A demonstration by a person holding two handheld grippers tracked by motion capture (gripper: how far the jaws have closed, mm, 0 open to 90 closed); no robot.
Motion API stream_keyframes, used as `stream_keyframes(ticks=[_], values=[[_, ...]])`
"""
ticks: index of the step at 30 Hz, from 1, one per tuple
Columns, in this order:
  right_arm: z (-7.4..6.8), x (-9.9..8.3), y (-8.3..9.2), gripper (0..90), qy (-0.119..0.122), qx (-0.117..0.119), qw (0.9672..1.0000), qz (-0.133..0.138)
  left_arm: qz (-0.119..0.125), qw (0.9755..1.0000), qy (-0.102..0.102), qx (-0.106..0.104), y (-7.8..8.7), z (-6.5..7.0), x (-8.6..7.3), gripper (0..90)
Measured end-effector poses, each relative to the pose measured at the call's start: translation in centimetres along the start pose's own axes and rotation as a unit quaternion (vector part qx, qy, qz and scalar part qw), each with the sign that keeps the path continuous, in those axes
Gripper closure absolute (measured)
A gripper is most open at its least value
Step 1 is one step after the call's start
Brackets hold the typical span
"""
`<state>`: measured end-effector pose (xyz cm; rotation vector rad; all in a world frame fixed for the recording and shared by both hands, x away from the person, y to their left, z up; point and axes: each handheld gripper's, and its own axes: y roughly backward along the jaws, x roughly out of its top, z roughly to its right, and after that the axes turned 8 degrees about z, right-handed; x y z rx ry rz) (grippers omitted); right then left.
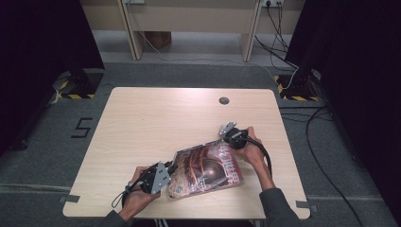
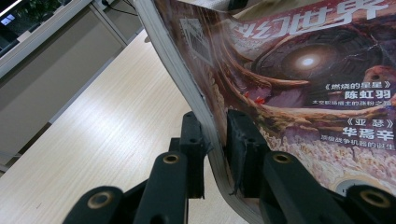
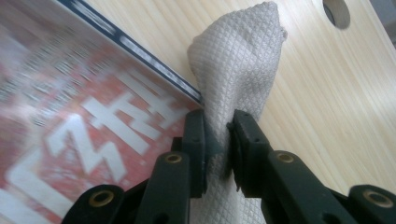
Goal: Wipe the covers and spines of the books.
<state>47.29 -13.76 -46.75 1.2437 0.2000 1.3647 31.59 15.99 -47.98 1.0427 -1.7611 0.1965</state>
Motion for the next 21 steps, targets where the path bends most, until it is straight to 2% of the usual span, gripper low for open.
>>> stream_keyframes(ticks=[11, 19, 21], values=[[-1.9, 1.7, 1.9, 77.3, 0.016, 0.026, 0.9988, 0.039, -0.001, 1.0000, -0.002, 0.001, 0.0, 0.0, 0.0, 77.1], [-3.6, 3.1, 3.4, 76.9, 0.035, 0.043, 0.9958, 0.073, -0.001, 1.0000, -0.001, 0.000, 0.0, 0.0, 0.0, 77.0], [-4.3, 3.5, 3.9, 76.6, 0.033, 0.047, 0.9952, 0.080, -0.002, 1.0000, -0.001, 0.001, 0.0, 0.0, 0.0, 77.0]])
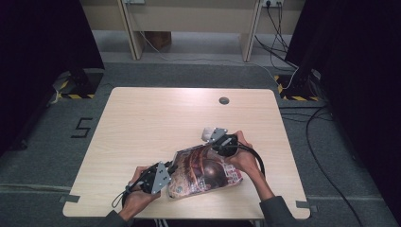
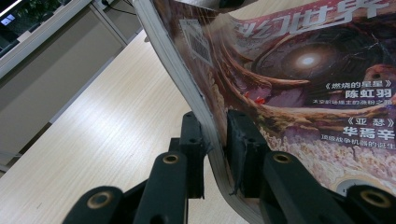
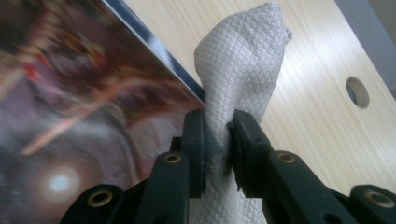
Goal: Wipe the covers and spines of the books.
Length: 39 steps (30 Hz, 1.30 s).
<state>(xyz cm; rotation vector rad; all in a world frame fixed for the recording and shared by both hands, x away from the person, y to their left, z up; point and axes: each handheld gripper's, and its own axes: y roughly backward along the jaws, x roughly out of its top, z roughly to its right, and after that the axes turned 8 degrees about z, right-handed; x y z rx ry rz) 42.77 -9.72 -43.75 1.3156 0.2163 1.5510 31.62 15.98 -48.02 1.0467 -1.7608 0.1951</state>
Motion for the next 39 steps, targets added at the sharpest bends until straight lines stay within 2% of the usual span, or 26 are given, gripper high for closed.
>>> stream_keyframes(ticks=[1, 8, 12, 14, 15, 16, 18, 19, 20, 25, 26, 27, 32, 36, 39], values=[[-0.2, 0.3, 0.1, 76.6, 0.008, 0.001, 1.0000, 0.005, 0.000, 1.0000, 0.000, 0.000, 0.0, 0.0, 0.0, 77.0], [-1.5, 1.7, 0.8, 76.4, 0.023, 0.008, 0.9993, 0.028, -0.001, 1.0000, -0.001, 0.000, 0.0, 0.0, 0.0, 76.8], [-2.2, 2.3, 1.3, 76.3, 0.017, 0.014, 0.9991, 0.035, -0.002, 1.0000, -0.001, 0.001, 0.0, 0.0, 0.0, 76.8], [-2.5, 2.7, 1.5, 76.3, 0.027, 0.018, 0.9985, 0.043, -0.003, 1.0000, -0.002, 0.001, 0.0, 0.0, 0.0, 76.8], [-2.8, 2.9, 1.6, 76.2, 0.022, 0.018, 0.9986, 0.044, -0.001, 1.0000, -0.001, 0.002, 0.0, 0.0, 0.0, 76.7], [-2.8, 3.1, 1.6, 76.1, 0.030, 0.020, 0.9982, 0.047, -0.002, 1.0000, 0.000, 0.001, 0.0, -0.1, -0.1, 76.7], [-3.2, 3.5, 1.8, 76.1, 0.027, 0.023, 0.9981, 0.051, -0.003, 1.0000, -0.001, 0.001, 0.0, -0.1, -0.1, 76.6], [-3.2, 3.7, 1.8, 76.0, 0.037, 0.024, 0.9975, 0.056, -0.003, 1.0000, 0.000, 0.001, 0.0, -0.1, -0.1, 76.5], [-3.5, 3.9, 1.9, 76.0, 0.030, 0.024, 0.9977, 0.056, -0.002, 1.0000, 0.001, 0.001, 0.0, -0.1, -0.1, 76.5], [-4.4, 5.0, 2.5, 75.8, 0.050, 0.031, 0.9955, 0.074, -0.003, 1.0000, 0.002, 0.001, 0.0, -0.1, -0.1, 76.4], [-4.8, 5.2, 2.6, 75.8, 0.047, 0.034, 0.9955, 0.075, -0.003, 1.0000, 0.002, 0.001, 0.0, -0.1, -0.1, 76.4], [-4.9, 5.6, 2.7, 75.7, 0.057, 0.036, 0.9945, 0.080, -0.003, 1.0000, 0.002, 0.002, 0.0, -0.1, -0.1, 76.3], [-6.3, 6.9, 3.4, 75.4, 0.061, 0.045, 0.9924, 0.097, -0.005, 1.0000, 0.002, 0.002, 0.0, -0.1, -0.2, 76.0], [-7.0, 7.7, 3.6, 75.0, 0.075, 0.053, 0.9895, 0.112, -0.006, 1.0000, 0.003, 0.003, 0.0, -0.1, -0.2, 75.9], [-7.5, 8.1, 3.8, 74.6, 0.078, 0.055, 0.9886, 0.116, -0.007, 1.0000, 0.002, 0.003, 0.0, -0.1, -0.2, 75.9]])
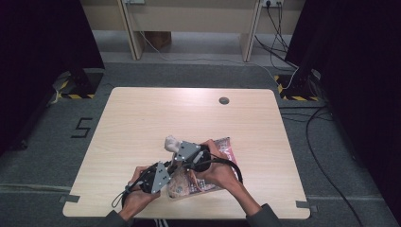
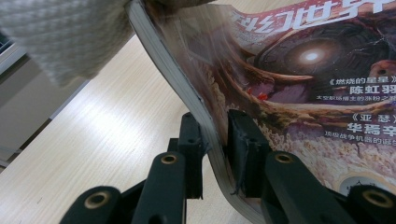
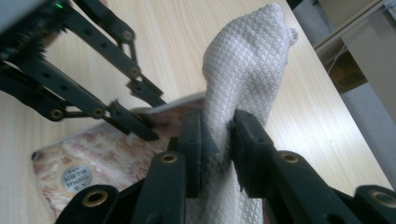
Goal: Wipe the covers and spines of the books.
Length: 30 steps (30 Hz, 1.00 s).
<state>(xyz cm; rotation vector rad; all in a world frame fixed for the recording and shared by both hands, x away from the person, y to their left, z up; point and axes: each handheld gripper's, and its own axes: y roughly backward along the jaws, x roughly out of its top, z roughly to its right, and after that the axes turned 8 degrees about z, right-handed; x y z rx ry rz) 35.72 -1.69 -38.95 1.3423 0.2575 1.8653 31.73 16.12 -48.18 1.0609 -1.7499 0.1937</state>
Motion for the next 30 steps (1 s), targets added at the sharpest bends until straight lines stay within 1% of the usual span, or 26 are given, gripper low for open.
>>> stream_keyframes(ticks=[2, 3, 6, 8, 11, 14, 17, 18, 21, 22, 23, 25, 26, 27, 28, 30], values=[[-0.3, 0.3, 0.0, 74.4, 0.001, 0.002, 1.0000, 0.005, 0.000, 1.0000, 0.000, 0.001, 0.0, 0.0, 0.0, 76.0], [-0.3, 0.4, 0.0, 74.3, 0.005, 0.003, 1.0000, 0.007, 0.000, 1.0000, 0.000, 0.001, 0.0, 0.0, 0.0, 75.9], [-0.4, 0.5, 0.0, 75.0, 0.006, -0.003, 1.0000, 0.002, 0.000, 1.0000, -0.001, 0.001, 0.0, 0.0, 0.0, 75.9], [-0.4, 0.4, -0.1, 75.3, 0.012, -0.007, 0.9999, -0.005, 0.000, 1.0000, -0.003, 0.001, 0.0, 0.0, 0.0, 75.8], [-0.1, 0.3, -0.1, 75.7, 0.012, -0.011, 0.9998, -0.012, 0.002, 1.0000, -0.002, 0.001, 0.0, 0.0, 0.1, 75.8], [0.4, -0.1, -0.2, 75.9, 0.012, -0.015, 0.9995, -0.026, 0.002, 1.0000, -0.004, 0.002, 0.0, 0.0, 0.1, 75.7], [0.9, -0.8, -0.3, 75.9, 0.001, -0.018, 0.9990, -0.042, 0.002, 1.0000, -0.004, 0.002, 0.0, 0.0, 0.1, 75.7], [1.2, -1.0, -0.4, 75.9, 0.003, -0.019, 0.9988, -0.046, 0.002, 1.0000, -0.003, 0.002, -0.1, 0.0, 0.1, 75.7], [1.8, -2.0, -0.5, 75.9, -0.011, -0.025, 0.9978, -0.061, 0.003, 1.0000, -0.003, 0.001, 0.0, 0.0, 0.1, 75.5], [2.2, -2.3, -0.6, 75.8, -0.008, -0.024, 0.9977, -0.063, 0.003, 1.0000, -0.003, 0.002, -0.1, 0.0, 0.1, 75.5], [2.4, -2.7, -0.7, 75.8, -0.015, -0.026, 0.9973, -0.067, 0.003, 1.0000, -0.003, 0.003, -0.1, 0.1, 0.1, 75.4], [3.0, -3.6, -0.9, 75.7, -0.024, -0.030, 0.9963, -0.077, 0.003, 1.0000, -0.006, 0.002, 0.0, 0.1, 0.2, 75.3], [3.3, -4.0, -1.0, 75.7, -0.034, -0.033, 0.9954, -0.084, 0.002, 1.0000, -0.008, 0.001, 0.0, 0.1, 0.2, 75.2], [3.7, -4.5, -1.0, 75.7, -0.033, -0.034, 0.9950, -0.088, 0.002, 0.9999, -0.012, 0.002, 0.0, 0.1, 0.2, 75.2], [4.0, -5.0, -1.1, 75.7, -0.040, -0.035, 0.9943, -0.092, 0.002, 0.9999, -0.013, 0.002, 0.0, 0.1, 0.3, 75.3], [4.7, -6.0, -1.2, 75.6, -0.040, -0.037, 0.9929, -0.106, 0.003, 0.9999, -0.016, 0.003, 0.0, 0.2, 0.3, 75.3]])
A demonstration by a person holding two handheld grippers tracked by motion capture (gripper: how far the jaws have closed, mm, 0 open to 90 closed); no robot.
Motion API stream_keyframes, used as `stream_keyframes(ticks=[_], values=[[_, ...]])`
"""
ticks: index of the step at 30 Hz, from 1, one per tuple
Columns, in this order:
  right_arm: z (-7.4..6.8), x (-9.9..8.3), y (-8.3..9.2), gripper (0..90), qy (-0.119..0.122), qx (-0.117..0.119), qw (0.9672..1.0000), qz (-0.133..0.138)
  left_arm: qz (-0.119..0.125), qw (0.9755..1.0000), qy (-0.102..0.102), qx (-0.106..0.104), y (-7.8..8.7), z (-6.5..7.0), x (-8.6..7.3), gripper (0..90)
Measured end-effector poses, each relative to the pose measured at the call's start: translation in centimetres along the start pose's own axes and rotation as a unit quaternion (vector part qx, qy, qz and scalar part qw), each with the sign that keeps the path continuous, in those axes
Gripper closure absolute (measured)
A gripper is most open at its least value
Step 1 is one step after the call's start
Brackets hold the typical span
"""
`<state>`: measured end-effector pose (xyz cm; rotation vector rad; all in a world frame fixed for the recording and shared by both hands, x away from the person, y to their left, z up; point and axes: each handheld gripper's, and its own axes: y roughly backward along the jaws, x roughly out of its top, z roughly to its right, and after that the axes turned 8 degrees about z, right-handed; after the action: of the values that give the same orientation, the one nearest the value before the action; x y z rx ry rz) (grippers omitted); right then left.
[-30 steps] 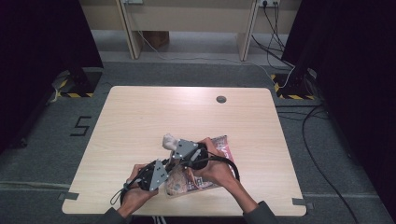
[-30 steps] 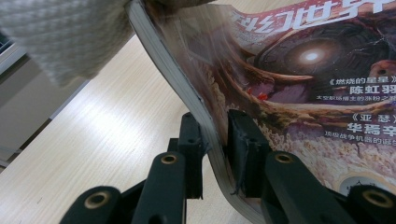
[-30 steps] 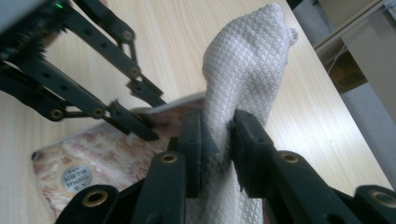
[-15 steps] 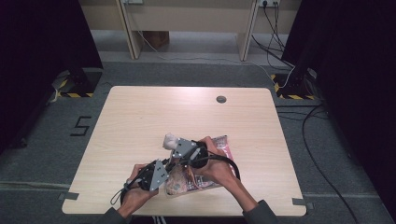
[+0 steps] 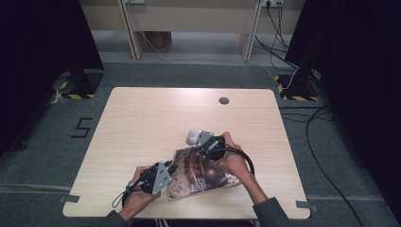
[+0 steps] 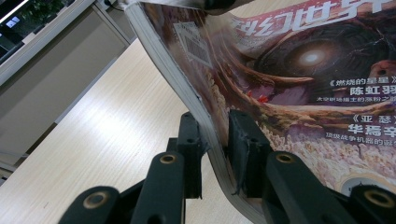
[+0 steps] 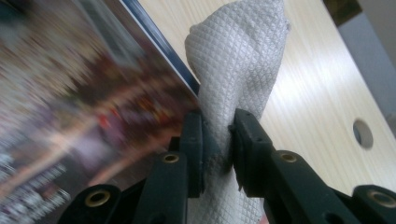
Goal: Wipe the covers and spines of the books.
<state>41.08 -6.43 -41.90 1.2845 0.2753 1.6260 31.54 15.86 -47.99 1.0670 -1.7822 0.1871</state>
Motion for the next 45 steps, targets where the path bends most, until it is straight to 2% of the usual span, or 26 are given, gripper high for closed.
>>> stream_keyframes(ticks=[3, 7, 17, 20, 24, 27, 30, 32, 39, 42, 45], values=[[1.1, -1.2, -0.5, 75.6, -0.010, -0.007, 0.9994, -0.032, 0.002, 1.0000, -0.007, 0.001, 0.1, 0.1, 0.2, 75.3], [2.5, -2.6, -1.4, 75.6, -0.016, -0.011, 0.9979, -0.061, 0.004, 1.0000, -0.008, 0.001, 0.1, 0.1, 0.2, 75.3], [5.5, -5.7, -3.3, 75.5, -0.044, -0.012, 0.9927, -0.111, 0.008, 0.9999, -0.009, 0.001, 0.2, 0.1, 0.3, 75.3], [6.5, -6.9, -4.0, 75.7, -0.051, -0.019, 0.9888, -0.139, 0.011, 0.9999, -0.013, 0.000, 0.3, 0.2, 0.4, 75.3], [7.4, -8.0, -4.6, 76.4, -0.065, -0.022, 0.9843, -0.163, 0.013, 0.9999, -0.009, 0.002, 0.4, 0.1, 0.3, 75.2], [7.9, -8.4, -4.4, 76.9, -0.076, -0.027, 0.9818, -0.172, 0.014, 0.9999, -0.008, 0.005, 0.4, 0.0, 0.4, 75.2], [8.4, -8.8, -4.0, 77.0, -0.073, -0.035, 0.9795, -0.184, 0.014, 0.9999, -0.005, 0.002, 0.4, 0.0, 0.3, 75.2], [8.6, -9.0, -3.5, 77.0, -0.076, -0.042, 0.9788, -0.185, 0.013, 0.9999, -0.003, 0.002, 0.4, -0.1, 0.3, 75.3], [8.9, -9.9, -0.5, 77.0, -0.099, -0.053, 0.9819, -0.153, 0.012, 0.9999, 0.003, 0.004, 0.3, -0.1, 0.2, 75.2], [8.9, -10.9, 0.5, 77.0, -0.104, -0.059, 0.9814, -0.150, 0.012, 0.9999, 0.000, 0.005, 0.4, -0.1, 0.3, 75.2], [8.7, -12.1, 1.4, 77.0, -0.123, -0.058, 0.9815, -0.134, 0.012, 0.9999, 0.004, 0.005, 0.3, -0.1, 0.2, 75.2]])
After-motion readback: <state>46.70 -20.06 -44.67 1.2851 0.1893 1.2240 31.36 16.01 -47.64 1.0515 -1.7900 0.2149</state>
